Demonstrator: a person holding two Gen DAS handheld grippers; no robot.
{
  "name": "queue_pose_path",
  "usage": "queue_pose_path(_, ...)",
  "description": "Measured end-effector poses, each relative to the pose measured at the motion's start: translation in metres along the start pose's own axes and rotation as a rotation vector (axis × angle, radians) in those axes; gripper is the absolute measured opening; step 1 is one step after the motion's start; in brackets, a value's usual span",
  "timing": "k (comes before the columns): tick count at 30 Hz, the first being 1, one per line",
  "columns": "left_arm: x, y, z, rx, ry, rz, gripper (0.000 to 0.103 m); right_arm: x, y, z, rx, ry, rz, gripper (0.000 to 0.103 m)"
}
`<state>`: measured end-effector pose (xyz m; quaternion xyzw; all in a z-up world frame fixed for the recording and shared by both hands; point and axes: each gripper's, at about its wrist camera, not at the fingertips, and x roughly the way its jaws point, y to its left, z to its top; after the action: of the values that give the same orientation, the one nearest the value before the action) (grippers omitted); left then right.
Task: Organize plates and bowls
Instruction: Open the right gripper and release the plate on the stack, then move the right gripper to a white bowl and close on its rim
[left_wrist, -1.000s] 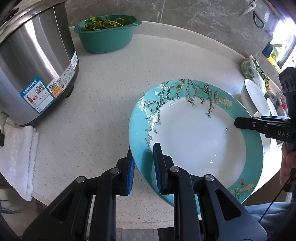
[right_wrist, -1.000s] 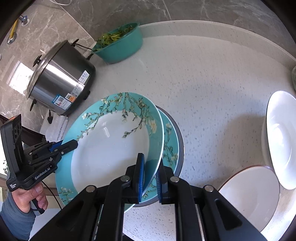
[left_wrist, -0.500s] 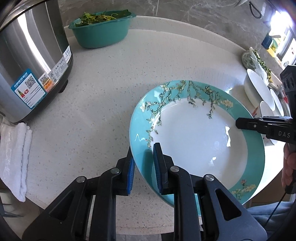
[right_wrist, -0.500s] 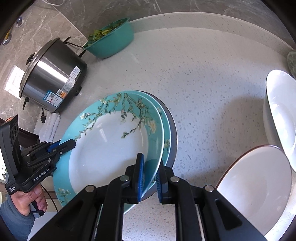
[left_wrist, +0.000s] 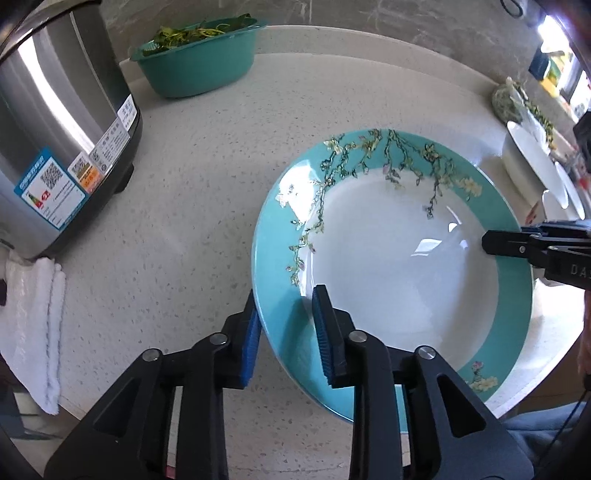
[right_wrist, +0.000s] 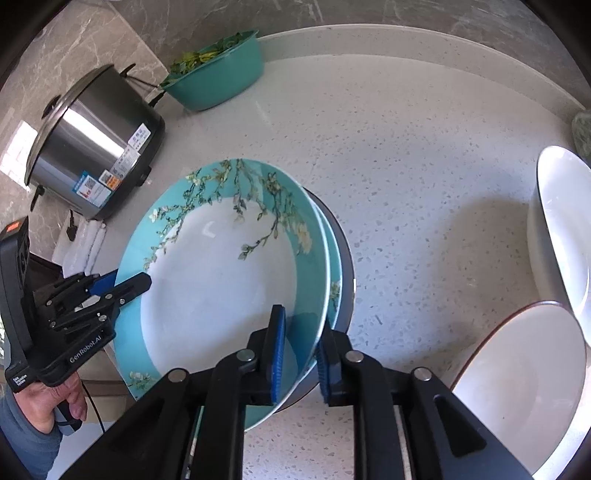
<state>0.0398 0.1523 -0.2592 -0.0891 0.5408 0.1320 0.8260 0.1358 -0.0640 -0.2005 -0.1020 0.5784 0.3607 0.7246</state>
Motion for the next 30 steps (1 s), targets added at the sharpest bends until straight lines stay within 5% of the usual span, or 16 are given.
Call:
queue_pose_path(8,0.008,-0.007,0.005,-0.002,0.009,-0.018,0.038,0.004,0.019,0.004,-0.02,0.032,-0.058,0.046)
queue_pose_path(10,0.01,-0.008,0.006,-0.006,0.005,-0.017,0.047,0.004,0.022,0.004,-0.015,0.037,-0.067,0.056)
queue_pose_path(12,0.012,-0.008,0.003,-0.016,0.012,-0.025,0.067,0.004,0.025,0.004,-0.014,0.045,-0.085,0.074)
queue_pose_path(22,-0.005,0.002,-0.003,-0.12,-0.01,-0.094,0.071,-0.013,0.013,0.003,0.072,0.012,-0.073,0.075)
queue_pose_path(27,-0.039,-0.004,0.01,-0.171,-0.099,-0.212,0.103,-0.071,-0.005,-0.003,0.138,-0.122,0.087,0.075)
queue_pose_path(30,-0.054,-0.028,0.037,-0.126,-0.111,-0.307,0.103,-0.115,-0.039,-0.012,0.158,-0.216,0.126,0.075)
